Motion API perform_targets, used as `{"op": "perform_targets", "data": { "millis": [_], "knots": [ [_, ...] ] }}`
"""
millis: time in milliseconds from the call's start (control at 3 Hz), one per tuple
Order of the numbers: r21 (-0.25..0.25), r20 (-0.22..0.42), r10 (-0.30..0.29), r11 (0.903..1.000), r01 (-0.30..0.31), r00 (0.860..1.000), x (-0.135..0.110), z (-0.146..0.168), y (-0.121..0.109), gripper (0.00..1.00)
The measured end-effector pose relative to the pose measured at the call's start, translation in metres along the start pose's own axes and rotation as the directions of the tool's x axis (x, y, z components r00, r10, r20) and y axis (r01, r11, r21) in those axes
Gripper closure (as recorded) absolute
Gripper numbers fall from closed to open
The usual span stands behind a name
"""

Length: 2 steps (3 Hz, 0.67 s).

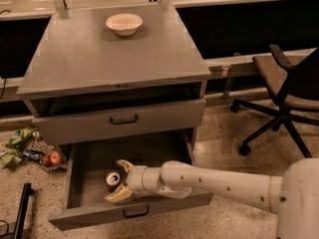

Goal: Place orange can into middle drawer

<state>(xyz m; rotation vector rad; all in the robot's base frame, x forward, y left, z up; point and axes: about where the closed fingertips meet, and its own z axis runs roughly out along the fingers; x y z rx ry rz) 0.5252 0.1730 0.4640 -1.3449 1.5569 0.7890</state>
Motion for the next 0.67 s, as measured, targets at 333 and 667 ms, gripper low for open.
{"op": "perform_targets", "data": {
  "millis": [333,667],
  "knots": [
    [0.087,-0.062,0.027,0.996,-0.021,0.998,-0.013,-0.044,0.011,0.44],
    [0.223,-0.102,0.117,0.9705,-0.092,0.988,-0.041,-0.097,0.023,0.44]
  ]
}}
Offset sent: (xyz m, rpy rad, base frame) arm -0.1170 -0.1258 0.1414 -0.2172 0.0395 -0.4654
